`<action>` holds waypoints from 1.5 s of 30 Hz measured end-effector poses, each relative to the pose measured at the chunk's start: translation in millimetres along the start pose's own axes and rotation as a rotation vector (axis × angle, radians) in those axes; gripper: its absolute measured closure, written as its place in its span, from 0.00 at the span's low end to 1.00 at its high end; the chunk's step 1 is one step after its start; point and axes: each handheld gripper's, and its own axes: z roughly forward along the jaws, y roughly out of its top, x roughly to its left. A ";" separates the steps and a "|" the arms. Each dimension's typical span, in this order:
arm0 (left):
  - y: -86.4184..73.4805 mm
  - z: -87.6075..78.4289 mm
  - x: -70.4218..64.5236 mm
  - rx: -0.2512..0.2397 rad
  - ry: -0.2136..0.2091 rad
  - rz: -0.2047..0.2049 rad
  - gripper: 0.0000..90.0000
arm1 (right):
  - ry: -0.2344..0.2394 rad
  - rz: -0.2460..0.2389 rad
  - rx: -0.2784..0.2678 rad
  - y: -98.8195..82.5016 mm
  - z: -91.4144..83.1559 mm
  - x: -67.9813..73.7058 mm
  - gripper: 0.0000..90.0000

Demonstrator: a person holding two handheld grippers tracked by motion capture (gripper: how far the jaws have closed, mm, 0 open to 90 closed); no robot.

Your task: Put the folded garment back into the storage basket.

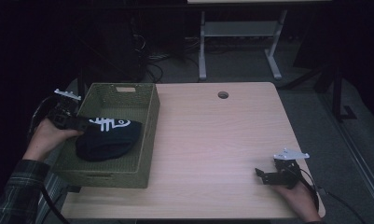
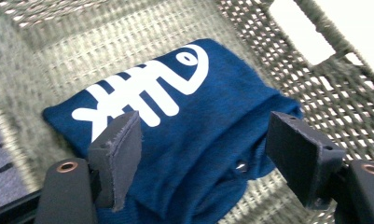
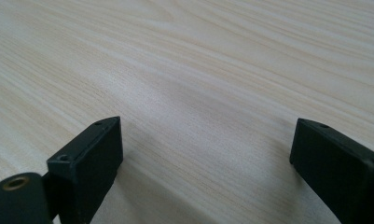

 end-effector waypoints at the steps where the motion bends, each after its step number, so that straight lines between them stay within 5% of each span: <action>1: 0.7 0.0 -4.5 -0.002 -0.002 0.003 0.27 | 0.000 0.000 0.000 0.0 0.0 -0.1 0.10; 26: 43.4 31.9 -125.9 -0.126 -0.078 0.129 0.15 | 0.005 -0.005 0.002 -0.2 -0.1 -0.3 0.09; 45: 54.0 66.9 -189.4 -0.194 -0.165 0.195 0.16 | 0.006 -0.006 0.002 -0.3 -0.3 -0.3 0.09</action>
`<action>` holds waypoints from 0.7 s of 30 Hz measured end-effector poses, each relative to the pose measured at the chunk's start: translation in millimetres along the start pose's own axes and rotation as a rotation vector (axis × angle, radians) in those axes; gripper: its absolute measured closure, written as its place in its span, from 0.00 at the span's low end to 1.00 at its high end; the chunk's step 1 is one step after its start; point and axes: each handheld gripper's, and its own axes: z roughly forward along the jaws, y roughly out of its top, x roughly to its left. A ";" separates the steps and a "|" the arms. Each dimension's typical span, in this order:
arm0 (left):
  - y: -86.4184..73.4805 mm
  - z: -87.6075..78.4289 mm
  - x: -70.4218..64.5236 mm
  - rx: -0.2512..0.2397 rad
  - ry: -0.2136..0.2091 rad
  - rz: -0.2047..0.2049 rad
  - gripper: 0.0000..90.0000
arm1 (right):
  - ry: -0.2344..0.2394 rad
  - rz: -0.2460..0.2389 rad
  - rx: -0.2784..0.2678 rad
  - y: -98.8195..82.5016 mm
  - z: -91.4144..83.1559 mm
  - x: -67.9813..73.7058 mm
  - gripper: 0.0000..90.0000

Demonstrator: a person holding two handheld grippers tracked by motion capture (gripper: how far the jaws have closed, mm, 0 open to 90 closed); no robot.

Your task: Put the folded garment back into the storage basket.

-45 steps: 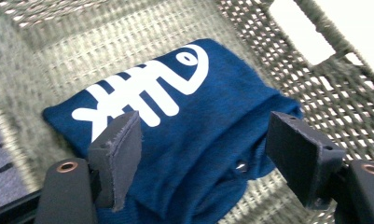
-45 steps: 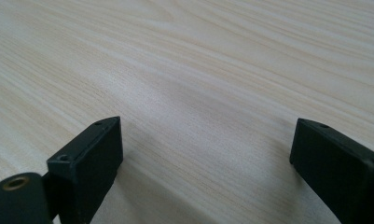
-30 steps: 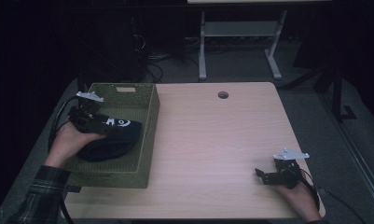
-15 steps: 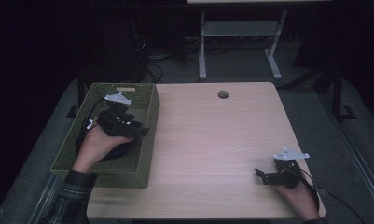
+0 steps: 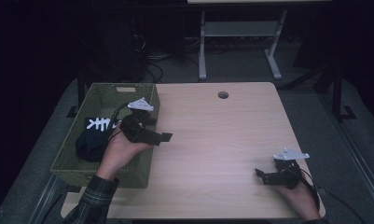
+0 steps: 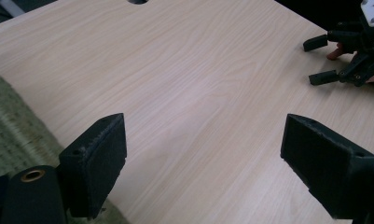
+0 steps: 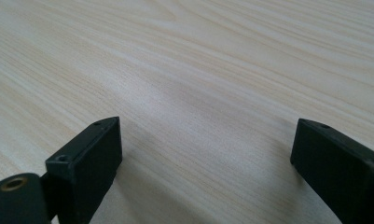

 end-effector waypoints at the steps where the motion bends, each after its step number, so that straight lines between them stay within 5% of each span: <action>1: -0.4 4.6 -3.0 0.002 0.001 0.004 0.16 | 0.000 0.000 0.000 0.0 0.0 0.0 0.09; 21: -18.4 86.0 -52.7 0.004 -0.030 0.084 0.15 | 0.000 0.000 0.000 0.0 0.0 0.0 0.09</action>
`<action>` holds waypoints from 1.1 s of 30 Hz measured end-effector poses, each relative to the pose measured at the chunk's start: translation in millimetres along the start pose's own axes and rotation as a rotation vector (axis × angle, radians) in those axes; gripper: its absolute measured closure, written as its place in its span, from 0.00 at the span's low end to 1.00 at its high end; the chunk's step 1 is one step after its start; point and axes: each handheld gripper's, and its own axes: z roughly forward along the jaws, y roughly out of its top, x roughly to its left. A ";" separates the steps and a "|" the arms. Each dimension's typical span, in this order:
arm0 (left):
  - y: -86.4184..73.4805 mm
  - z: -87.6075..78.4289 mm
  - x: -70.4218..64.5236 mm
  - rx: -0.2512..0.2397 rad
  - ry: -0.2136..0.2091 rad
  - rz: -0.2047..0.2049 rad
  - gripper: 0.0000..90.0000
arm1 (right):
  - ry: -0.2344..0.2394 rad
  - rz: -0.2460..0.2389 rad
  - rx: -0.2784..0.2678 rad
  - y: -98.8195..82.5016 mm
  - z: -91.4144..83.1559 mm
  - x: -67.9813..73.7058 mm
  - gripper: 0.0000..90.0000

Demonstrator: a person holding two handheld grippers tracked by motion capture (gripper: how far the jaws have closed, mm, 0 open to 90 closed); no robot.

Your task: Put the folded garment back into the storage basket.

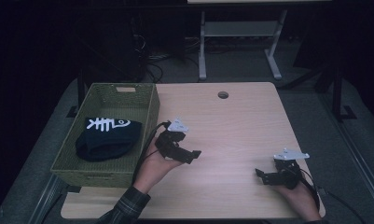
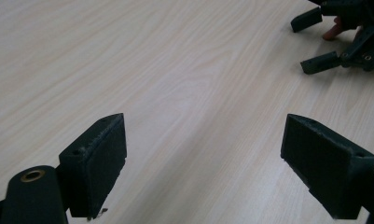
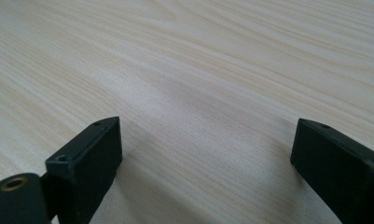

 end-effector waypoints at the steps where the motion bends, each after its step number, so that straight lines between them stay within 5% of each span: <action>1: -2.6 4.5 -1.9 0.000 -0.003 0.000 0.15 | 0.000 0.002 0.001 0.1 -0.1 0.1 0.09; 14: -31.3 36.9 -3.7 0.055 -0.008 0.037 0.15 | 0.003 -0.003 -0.001 -0.3 -0.2 -0.3 0.09; 20: -46.4 48.8 0.8 0.039 -0.019 0.052 0.15 | 0.003 0.000 -0.001 -0.2 -0.3 -0.1 0.09; 33: -64.8 64.8 2.0 0.068 0.014 0.083 0.15 | 0.003 0.000 -0.001 -0.2 -0.3 -0.1 0.09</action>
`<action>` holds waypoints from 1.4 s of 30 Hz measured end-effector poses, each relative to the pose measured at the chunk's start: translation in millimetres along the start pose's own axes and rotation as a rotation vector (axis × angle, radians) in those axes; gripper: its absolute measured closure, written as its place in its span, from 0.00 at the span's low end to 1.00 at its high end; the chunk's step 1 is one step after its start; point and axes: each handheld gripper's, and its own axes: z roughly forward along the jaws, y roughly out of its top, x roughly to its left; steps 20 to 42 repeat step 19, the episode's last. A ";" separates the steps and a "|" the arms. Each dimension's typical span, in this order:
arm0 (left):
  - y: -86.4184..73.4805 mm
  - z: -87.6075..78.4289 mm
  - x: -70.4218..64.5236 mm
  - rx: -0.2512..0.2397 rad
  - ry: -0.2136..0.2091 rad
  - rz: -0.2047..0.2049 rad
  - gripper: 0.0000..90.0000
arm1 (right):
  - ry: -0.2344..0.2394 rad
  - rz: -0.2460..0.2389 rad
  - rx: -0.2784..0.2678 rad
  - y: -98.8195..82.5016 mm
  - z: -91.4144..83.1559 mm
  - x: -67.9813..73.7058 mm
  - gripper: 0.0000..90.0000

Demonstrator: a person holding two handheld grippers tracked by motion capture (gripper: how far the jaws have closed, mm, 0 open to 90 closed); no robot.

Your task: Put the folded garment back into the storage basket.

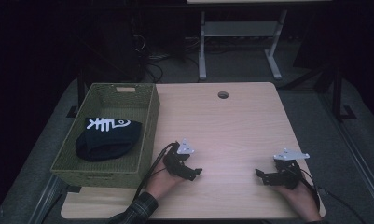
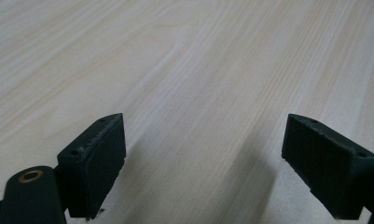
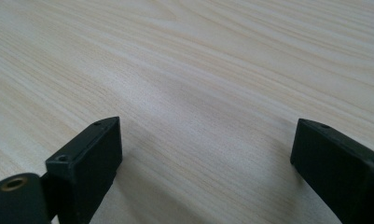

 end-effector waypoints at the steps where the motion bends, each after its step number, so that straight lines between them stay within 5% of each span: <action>1: -0.5 0.9 -0.3 0.002 0.000 -0.001 0.15 | 0.000 -0.001 0.000 0.0 0.0 0.0 0.09; 8: -6.4 5.6 -2.1 -0.046 0.010 0.026 0.14 | 0.000 0.000 0.000 0.0 0.0 0.0 0.09; 42: -6.7 5.9 -2.4 -0.049 0.008 0.020 0.14 | 0.000 -0.001 0.000 -0.1 0.0 0.1 0.09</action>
